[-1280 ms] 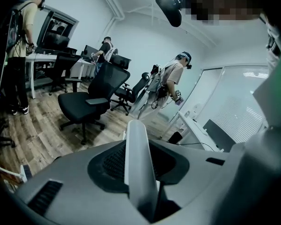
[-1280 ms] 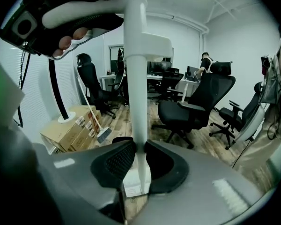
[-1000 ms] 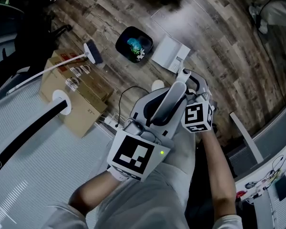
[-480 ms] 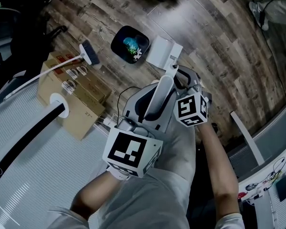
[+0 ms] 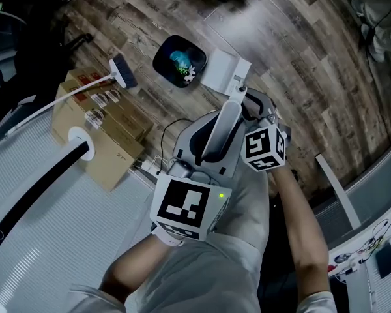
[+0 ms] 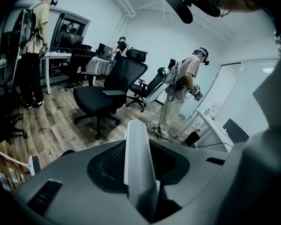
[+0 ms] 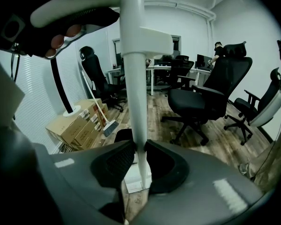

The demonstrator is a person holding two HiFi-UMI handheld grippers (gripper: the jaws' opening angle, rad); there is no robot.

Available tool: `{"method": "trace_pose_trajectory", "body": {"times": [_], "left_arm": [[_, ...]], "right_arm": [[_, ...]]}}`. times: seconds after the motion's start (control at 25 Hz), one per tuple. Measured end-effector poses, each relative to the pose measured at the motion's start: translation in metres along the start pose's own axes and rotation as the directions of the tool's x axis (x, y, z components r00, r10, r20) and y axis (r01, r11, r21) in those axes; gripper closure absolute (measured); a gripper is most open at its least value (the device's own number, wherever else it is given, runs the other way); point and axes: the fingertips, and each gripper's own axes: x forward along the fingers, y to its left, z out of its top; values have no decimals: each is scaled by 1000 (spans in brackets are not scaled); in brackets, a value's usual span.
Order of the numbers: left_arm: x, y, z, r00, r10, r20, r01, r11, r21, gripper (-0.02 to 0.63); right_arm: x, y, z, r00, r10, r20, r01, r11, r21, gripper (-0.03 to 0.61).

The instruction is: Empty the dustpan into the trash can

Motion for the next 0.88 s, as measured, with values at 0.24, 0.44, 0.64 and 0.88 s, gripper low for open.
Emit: {"method": "trace_pose_trajectory", "body": {"times": [0.24, 0.44, 0.64, 0.88], "left_arm": [[5, -7, 0, 1000, -6, -8, 6, 1000, -3, 489], [5, -4, -6, 1000, -3, -21, 3, 1000, 15, 434], [-3, -6, -8, 1000, -18, -17, 19, 999, 38, 403], [-19, -13, -3, 999, -51, 4, 50, 997, 52, 396]], "right_arm": [[1, -4, -2, 999, -37, -7, 37, 998, 53, 407], [-4, 1, -3, 999, -30, -14, 30, 999, 21, 362], [-13, 0, -6, 999, -45, -17, 44, 999, -26, 328], [-28, 11, 3, 1000, -28, -13, 27, 996, -81, 314]]}}
